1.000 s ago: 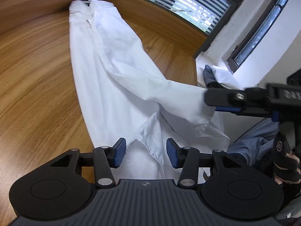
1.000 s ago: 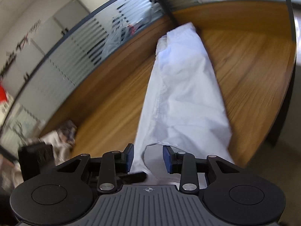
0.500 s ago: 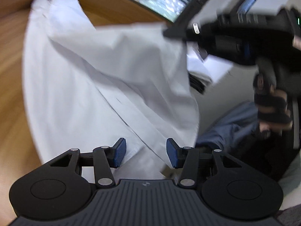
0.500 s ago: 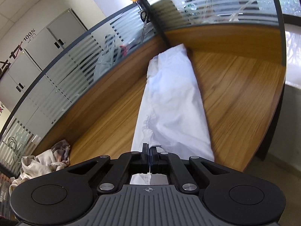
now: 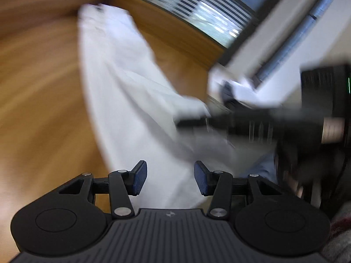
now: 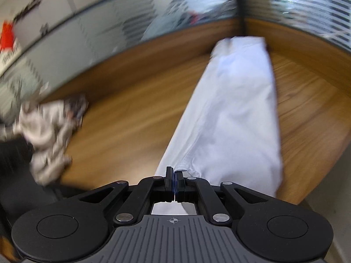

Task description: Fold clothes

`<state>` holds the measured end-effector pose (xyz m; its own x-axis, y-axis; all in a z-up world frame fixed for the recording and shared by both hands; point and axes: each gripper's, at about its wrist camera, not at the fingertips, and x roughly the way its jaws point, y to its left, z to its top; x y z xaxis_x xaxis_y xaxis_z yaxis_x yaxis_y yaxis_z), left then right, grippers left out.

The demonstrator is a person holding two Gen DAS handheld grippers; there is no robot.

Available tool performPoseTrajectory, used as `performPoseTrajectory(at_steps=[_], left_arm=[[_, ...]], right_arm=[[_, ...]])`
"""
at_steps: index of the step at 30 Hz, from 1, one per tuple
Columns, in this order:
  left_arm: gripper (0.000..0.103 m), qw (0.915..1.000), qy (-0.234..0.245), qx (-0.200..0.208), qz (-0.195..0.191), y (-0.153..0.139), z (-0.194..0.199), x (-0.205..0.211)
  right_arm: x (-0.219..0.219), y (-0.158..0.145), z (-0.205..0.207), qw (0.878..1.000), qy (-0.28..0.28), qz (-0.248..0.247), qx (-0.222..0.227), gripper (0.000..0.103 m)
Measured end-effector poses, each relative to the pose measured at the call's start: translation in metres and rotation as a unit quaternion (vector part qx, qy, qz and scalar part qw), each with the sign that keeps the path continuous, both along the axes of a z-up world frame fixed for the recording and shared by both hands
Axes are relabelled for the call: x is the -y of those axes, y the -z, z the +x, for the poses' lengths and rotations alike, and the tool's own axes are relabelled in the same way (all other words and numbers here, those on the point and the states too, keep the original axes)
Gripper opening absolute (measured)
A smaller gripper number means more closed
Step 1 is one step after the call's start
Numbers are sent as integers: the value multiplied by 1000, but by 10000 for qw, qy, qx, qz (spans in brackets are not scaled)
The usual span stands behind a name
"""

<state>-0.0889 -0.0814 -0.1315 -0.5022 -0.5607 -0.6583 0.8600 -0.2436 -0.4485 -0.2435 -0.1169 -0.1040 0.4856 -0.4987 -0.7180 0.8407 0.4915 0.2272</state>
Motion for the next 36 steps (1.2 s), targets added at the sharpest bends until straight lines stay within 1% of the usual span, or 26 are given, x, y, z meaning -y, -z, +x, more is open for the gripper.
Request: performPoseTrajectory(at_steps=[2, 3, 5, 6, 8, 11, 13, 16, 20, 23, 26, 30, 33, 36], left_arm=[[52, 9995, -269, 140, -5, -3, 16, 3], [52, 9990, -389, 218, -14, -4, 22, 5], [52, 9979, -565, 303, -32, -5, 31, 15], [52, 9974, -636, 339, -32, -5, 33, 21], [52, 9971, -666, 362, -57, -4, 36, 31], [52, 9974, -577, 417, -149, -7, 26, 47], [52, 9979, -455, 414, -215, -8, 16, 57], [52, 9984, -242, 428, -286, -5, -1, 67], [52, 9983, 33, 491, -327, -2, -18, 79], [52, 9975, 226, 578, -339, 1, -27, 92], [53, 9962, 382, 707, -345, 3, -34, 109], [53, 9951, 404, 862, -270, 7, -42, 138], [53, 9945, 380, 960, -193, 10, -46, 158], [53, 9943, 377, 994, -103, 13, -50, 177]], right_arm=[[-9, 17, 18, 9992, -215, -47, -335, 4], [-13, 24, 24, 9987, -294, -45, -418, 7], [-20, 36, 31, 9978, -451, -8, -481, 9], [-24, 41, 34, 9972, -539, 0, -513, 15], [-32, 43, 35, 9961, -734, 57, -480, 17], [-49, 33, 23, 9960, -815, -60, -363, 17], [-56, 23, 6, 9977, -559, -186, -321, 17], [-64, 10, -24, 9990, 22, -347, -272, 17], [-78, 1, -61, 9947, 764, -615, -322, 17], [-83, 4, -84, 9888, 1198, -692, -569, 17], [-83, 16, -108, 9818, 1644, -609, -726, 17], [-82, 32, -130, 9769, 1978, -407, -700, 17], [-80, 40, -137, 9788, 1958, -267, -536, 17], [-80, 41, -140, 9808, 1897, -287, -352, 19]])
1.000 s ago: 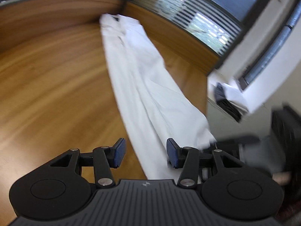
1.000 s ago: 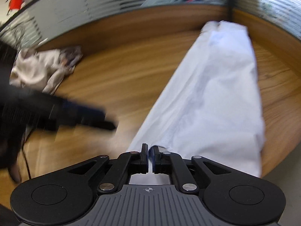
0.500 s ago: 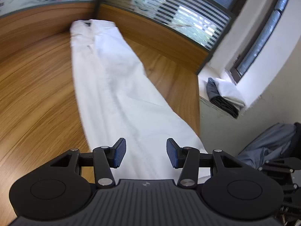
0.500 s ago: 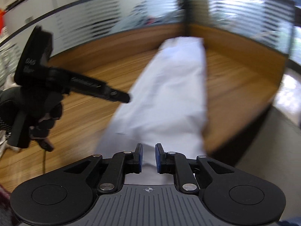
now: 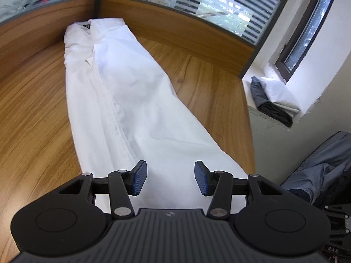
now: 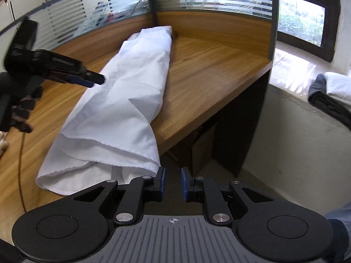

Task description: Fold clothes

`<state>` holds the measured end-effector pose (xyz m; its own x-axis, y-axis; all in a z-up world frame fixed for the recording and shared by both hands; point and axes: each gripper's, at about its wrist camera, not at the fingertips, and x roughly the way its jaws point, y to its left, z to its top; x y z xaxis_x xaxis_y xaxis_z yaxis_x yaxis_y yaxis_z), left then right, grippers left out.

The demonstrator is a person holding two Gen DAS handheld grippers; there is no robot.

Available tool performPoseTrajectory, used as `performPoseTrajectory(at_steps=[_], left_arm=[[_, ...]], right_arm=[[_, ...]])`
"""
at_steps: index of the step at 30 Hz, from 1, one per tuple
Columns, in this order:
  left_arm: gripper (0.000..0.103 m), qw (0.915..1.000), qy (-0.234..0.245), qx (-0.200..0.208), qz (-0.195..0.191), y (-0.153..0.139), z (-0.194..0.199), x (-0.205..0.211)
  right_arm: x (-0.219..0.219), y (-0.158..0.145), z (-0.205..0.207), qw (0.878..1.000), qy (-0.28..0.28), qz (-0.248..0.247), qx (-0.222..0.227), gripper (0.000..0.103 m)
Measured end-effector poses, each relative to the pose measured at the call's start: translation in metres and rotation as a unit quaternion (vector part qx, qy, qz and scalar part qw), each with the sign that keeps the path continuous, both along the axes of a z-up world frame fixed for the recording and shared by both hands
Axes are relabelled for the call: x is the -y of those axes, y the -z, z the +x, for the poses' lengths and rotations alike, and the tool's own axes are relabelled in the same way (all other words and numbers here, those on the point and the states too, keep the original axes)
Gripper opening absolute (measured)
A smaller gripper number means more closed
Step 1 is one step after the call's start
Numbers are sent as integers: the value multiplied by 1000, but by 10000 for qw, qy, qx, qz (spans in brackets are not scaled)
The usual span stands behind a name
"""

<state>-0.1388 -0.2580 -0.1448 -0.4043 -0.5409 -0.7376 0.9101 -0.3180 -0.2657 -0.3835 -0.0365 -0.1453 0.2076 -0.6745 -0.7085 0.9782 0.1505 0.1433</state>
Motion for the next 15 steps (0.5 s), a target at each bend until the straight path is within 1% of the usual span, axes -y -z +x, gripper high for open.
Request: performPoseTrajectory(at_steps=[2, 4, 9, 13, 14, 15], left_arm=[[54, 10000, 3, -6, 70, 3, -3, 9], [54, 9999, 6, 35, 159, 8, -7, 17], [54, 9991, -57, 150, 384, 23, -14, 35], [54, 9983, -129, 181, 531, 32, -17, 45], [54, 9981, -149, 189, 566, 34, -17, 47], [54, 9979, -183, 184, 596, 35, -17, 48]], right_arm=[[3, 1, 0, 9998, -89, -96, 120, 21], [9, 4, 3, 9996, -249, -98, 115, 24], [18, 13, 10, 9977, -682, -16, -23, 25], [23, 21, 10, 9974, -722, 23, 15, 25], [24, 23, 9, 9975, -702, 27, 48, 21], [24, 23, 8, 9977, -680, 15, 73, 6]])
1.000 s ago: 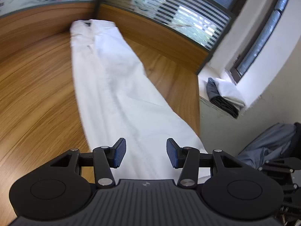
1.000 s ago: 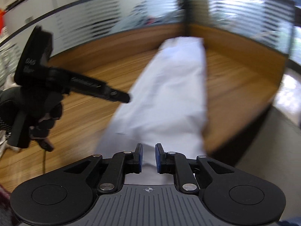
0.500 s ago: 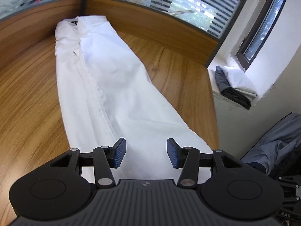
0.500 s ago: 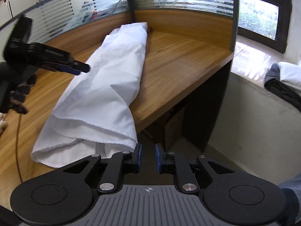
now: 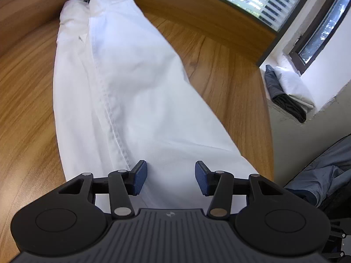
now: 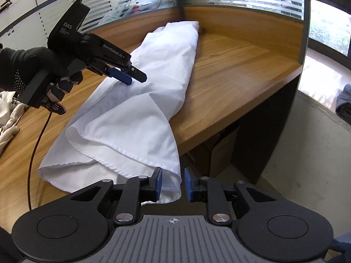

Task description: Fold clothes

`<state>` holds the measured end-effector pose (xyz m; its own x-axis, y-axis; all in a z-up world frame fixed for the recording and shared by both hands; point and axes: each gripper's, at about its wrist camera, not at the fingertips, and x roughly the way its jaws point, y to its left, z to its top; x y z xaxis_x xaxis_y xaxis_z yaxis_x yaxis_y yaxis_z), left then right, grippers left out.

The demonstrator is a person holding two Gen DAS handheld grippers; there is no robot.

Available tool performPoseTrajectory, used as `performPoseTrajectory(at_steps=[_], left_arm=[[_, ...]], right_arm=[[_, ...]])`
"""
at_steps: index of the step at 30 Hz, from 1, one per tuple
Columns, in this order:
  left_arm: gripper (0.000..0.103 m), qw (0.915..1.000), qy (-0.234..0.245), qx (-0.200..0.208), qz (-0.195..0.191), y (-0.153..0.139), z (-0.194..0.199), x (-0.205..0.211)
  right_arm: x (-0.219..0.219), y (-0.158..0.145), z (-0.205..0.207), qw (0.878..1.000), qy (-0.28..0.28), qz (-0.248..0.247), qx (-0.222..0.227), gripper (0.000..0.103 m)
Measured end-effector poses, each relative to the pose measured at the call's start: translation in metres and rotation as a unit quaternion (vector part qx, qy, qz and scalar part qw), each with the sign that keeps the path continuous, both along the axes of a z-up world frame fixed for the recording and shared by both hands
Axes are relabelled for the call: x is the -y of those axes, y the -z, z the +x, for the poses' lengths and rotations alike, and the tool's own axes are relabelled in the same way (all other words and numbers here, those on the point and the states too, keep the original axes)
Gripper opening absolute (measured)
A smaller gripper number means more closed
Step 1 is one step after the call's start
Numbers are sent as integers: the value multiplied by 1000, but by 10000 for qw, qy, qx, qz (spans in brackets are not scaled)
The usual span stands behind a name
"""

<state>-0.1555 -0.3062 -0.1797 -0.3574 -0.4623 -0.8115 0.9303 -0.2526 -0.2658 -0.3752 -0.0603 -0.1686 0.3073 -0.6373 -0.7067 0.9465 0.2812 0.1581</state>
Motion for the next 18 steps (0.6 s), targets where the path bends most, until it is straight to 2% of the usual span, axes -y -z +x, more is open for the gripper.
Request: performPoseTrajectory(at_steps=[1, 6, 11, 16, 18], left_arm=[[54, 10000, -59, -31, 16, 1, 1, 1], [54, 9992, -334, -192, 113, 2, 3, 7], [54, 9997, -219, -134, -28, 2, 0, 5], [56, 9984, -465, -332, 56, -2, 8, 0], [57, 9975, -516, -474, -35, -11, 16, -11]], right_arm=[[-1, -1, 0, 10000, 26, -29, 19, 3], [-16, -15, 1, 9996, 169, -203, 32, 2], [-46, -33, 12, 9996, 139, -238, 1, 2], [-62, -18, 21, 9989, 291, 113, -349, 2], [-63, -18, 14, 9987, 433, 161, -225, 4]])
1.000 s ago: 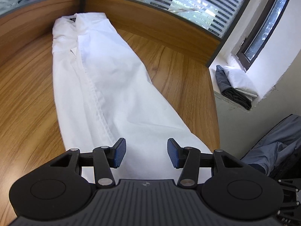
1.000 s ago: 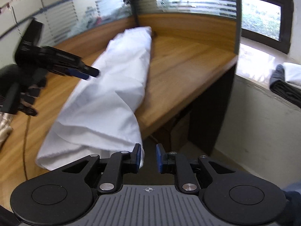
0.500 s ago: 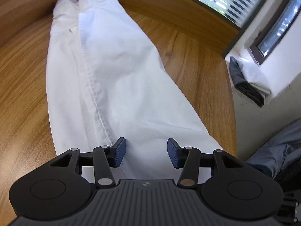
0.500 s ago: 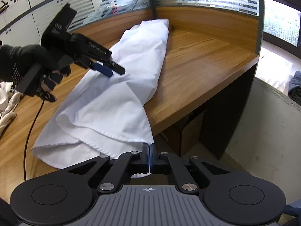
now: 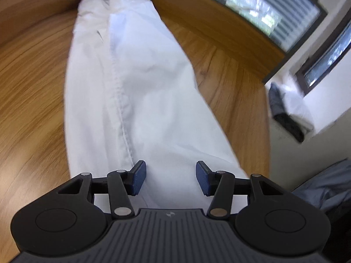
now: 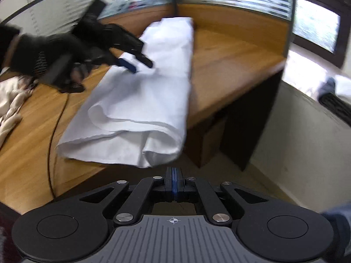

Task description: Fold clothes

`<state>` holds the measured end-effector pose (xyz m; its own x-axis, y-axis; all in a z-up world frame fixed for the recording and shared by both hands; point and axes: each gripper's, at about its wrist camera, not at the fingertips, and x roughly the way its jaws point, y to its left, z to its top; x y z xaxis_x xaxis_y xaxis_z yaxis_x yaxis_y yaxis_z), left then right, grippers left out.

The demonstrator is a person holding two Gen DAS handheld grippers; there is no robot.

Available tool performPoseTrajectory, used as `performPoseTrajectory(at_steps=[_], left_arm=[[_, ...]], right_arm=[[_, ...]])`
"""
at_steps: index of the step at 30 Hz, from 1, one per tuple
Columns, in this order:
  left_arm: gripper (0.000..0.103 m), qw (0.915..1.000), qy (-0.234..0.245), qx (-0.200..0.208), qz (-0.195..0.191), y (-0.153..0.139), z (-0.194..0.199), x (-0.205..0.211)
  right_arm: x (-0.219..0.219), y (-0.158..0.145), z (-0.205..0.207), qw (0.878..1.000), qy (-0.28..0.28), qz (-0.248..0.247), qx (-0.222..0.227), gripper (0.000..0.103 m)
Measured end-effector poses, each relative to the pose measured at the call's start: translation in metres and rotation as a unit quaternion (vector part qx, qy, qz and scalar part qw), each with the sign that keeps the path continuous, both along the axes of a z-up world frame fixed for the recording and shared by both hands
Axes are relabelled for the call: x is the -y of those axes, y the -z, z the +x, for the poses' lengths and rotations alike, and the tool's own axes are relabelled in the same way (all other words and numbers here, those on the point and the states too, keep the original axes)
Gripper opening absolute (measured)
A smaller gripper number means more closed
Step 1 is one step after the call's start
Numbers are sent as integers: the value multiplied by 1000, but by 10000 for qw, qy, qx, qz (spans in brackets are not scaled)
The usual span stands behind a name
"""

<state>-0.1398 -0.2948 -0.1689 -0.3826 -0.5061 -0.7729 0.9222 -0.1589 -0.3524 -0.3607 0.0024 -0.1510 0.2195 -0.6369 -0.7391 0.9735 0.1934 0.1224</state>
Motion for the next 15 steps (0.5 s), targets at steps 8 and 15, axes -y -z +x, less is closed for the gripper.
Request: performPoseTrajectory(at_steps=[8, 15], left_arm=[[61, 9991, 317, -260, 45, -23, 11, -81], [62, 9974, 172, -395, 577, -1, -3, -123]], right_arm=[[8, -2, -18, 9955, 471, -280, 776, 41], [29, 25, -18, 9857, 876, -116, 1436, 40]])
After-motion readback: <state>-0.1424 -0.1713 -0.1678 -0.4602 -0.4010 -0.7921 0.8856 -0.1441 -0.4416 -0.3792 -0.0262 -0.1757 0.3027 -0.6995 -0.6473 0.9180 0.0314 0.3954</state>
